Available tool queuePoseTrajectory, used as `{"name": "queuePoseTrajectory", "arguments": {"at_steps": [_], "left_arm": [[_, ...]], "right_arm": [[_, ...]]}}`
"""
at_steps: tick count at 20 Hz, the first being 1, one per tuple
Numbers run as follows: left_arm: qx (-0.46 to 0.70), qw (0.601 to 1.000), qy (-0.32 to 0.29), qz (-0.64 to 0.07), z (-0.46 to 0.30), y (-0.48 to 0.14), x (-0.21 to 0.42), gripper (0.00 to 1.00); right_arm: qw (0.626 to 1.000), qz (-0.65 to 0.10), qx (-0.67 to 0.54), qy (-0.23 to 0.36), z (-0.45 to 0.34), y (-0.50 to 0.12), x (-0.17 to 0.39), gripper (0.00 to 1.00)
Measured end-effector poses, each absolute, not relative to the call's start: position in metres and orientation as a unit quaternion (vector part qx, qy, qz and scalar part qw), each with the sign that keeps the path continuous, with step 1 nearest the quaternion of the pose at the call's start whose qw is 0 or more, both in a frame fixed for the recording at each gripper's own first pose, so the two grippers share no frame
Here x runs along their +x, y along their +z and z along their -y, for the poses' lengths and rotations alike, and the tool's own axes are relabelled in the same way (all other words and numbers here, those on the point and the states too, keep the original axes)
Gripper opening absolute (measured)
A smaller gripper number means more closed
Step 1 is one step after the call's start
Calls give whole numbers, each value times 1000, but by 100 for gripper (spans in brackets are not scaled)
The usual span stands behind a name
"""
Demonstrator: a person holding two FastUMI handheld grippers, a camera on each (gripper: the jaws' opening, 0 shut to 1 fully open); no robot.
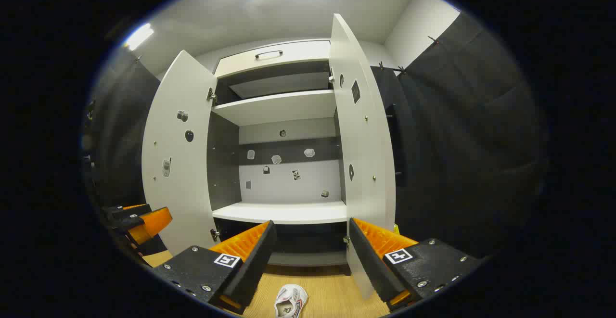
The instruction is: Grab one shoe with the right hand and put it into the shoe cabinet, grab the other shoe with the left hand and put it into the shoe cabinet; then close the right door with the right hand and the left door with the left hand.
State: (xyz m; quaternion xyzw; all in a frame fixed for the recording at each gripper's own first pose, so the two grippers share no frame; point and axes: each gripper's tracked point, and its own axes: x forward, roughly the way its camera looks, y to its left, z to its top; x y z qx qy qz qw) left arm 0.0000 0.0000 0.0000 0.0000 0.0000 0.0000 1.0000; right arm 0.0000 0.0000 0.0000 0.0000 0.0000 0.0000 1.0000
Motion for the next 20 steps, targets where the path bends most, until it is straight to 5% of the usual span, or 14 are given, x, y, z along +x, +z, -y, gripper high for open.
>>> {"name": "queuePoseTrajectory", "arguments": {"at_steps": [20], "left_arm": [[-14, 1000, 7, -13, -1, -9, -2, 96]], "right_arm": [[1000, 5, 3, -2, 2, -2, 5, 93]]}}
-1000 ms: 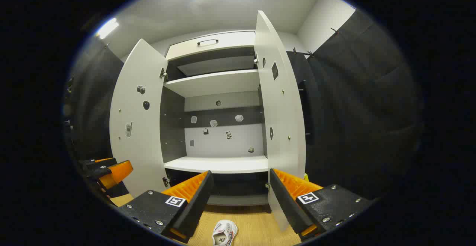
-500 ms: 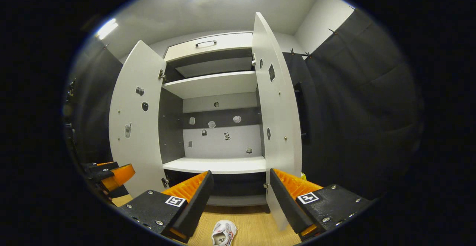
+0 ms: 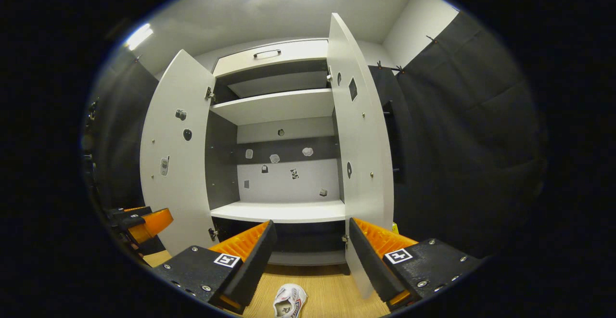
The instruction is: Grab one shoe with the right hand and put it into the shoe cabinet, grab the other shoe with the left hand and put it into the shoe cabinet; then close the right door with the right hand and the left door with the left hand.
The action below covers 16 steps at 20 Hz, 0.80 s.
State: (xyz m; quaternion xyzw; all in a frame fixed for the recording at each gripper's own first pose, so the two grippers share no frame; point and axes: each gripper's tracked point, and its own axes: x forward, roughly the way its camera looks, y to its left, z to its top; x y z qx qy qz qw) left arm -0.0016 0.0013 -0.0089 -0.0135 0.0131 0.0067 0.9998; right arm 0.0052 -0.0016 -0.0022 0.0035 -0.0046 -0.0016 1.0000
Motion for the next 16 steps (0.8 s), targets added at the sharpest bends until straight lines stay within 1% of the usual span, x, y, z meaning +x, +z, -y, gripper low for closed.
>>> {"name": "queuePoseTrajectory", "arguments": {"at_steps": [11, 14, 16], "left_arm": [[-9, 1000, 5, -14, 1, -10, 0, 96], [-8, 1000, 6, -13, 1, -8, 1, 96], [-5, 1000, 7, -10, 1, -6, 1, 96]], "right_arm": [[1000, 13, 0, 1, -3, 5, 15, 93], [1000, 8, -5, 5, -7, -4, 24, 93], [1000, -5, -11, 7, -8, -20, 33, 93]]}}
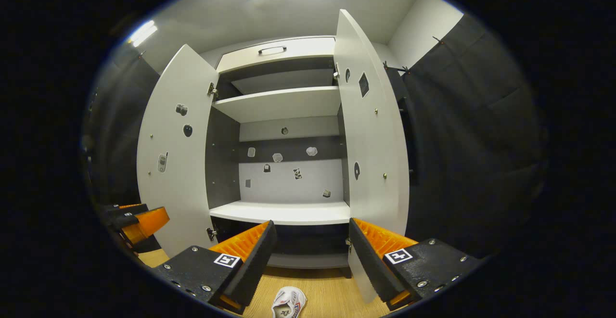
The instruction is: Grab one shoe with the right hand and put it into the shoe cabinet, grab the other shoe with the left hand and put it into the shoe cabinet; then close the right door with the right hand and the left door with the left hand.
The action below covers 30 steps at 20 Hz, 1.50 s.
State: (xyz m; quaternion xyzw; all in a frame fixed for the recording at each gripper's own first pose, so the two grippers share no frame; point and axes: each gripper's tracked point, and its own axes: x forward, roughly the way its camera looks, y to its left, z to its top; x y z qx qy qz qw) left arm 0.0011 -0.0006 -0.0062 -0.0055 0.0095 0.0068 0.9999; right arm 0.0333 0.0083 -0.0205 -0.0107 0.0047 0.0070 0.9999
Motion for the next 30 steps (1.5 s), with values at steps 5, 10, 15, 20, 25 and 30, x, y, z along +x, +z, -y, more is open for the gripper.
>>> {"name": "queuePoseTrajectory", "arguments": {"at_steps": [5, 10, 15, 20, 25, 30], "left_arm": [[-5, 1000, 5, -8, 3, -6, -2, 96], [-6, 1000, 9, -14, 1, -10, -4, 96], [-8, 1000, 17, -23, -5, -17, -5, 96], [-12, 999, 20, -26, -7, -22, -7, 96], [-13, 999, 22, -27, -10, -22, -10, 96], [-13, 999, 26, -33, -12, -23, -11, 96]], "right_arm": [[996, -84, -31, 21, -19, -103, 53, 93], [978, -193, -67, 30, -25, -227, 44, 94], [953, -290, -75, 44, -34, -324, 20, 94], [931, -348, -104, 40, -30, -380, 21, 94], [919, -375, -116, 30, -21, -416, 45, 95], [917, -387, -89, 32, -22, -438, 70, 90]]}}
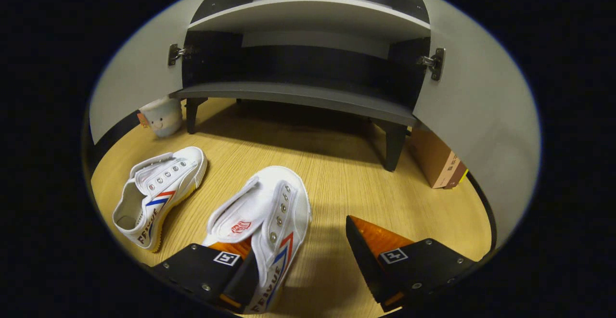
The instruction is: Grab one shoe with the right hand and put it into the shoe cabinet, grab the other shoe with the left hand and put it into the shoe cabinet; then close the right door with the right hand and the left door with the left hand.
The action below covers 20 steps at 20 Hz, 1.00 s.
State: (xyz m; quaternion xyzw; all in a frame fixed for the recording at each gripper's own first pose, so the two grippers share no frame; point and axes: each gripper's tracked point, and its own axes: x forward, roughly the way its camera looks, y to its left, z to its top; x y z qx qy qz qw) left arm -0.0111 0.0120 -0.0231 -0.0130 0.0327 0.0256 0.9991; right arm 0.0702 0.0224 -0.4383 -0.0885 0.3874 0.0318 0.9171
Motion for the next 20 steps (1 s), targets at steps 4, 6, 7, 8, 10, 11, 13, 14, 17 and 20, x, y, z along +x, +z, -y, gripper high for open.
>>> {"name": "queuePoseTrajectory", "arguments": {"at_steps": [4, 6, 7, 8, 10, 11, 13, 14, 17, 20], "left_arm": [[-9, 999, 30, -30, -15, -21, -12, 96], [-6, 999, 32, -31, -15, -22, -14, 96], [-5, 999, 32, -30, -15, -22, -14, 96], [-4, 999, 33, -29, -16, -21, -14, 96], [-2, 999, 33, -27, -16, -20, -14, 96], [-3, 999, 33, -26, -16, -19, -14, 96], [-4, 999, 32, -26, -15, -19, -15, 96], [-5, 999, 30, -26, -14, -20, -15, 96], [-8, 999, 27, -25, -13, -20, -14, 96], [-8, 999, 22, -31, -11, -23, -12, 96]], "right_arm": [[919, -382, -90, 50, -33, -440, 73, 55], [920, -379, -91, 46, -34, -441, 74, 35], [921, -377, -94, 41, -30, -440, 75, 32], [921, -376, -98, 35, -26, -440, 76, 22], [919, -376, -110, 30, -20, -442, 74, 5], [920, -376, -105, 31, -22, -441, 75, 2], [921, -377, -98, 26, -22, -435, 72, 1], [924, -370, -97, 22, -19, -428, 72, 1], [937, -338, -86, 13, -16, -394, 69, 1], [947, -309, -90, -1, -12, -350, 66, 1]]}}
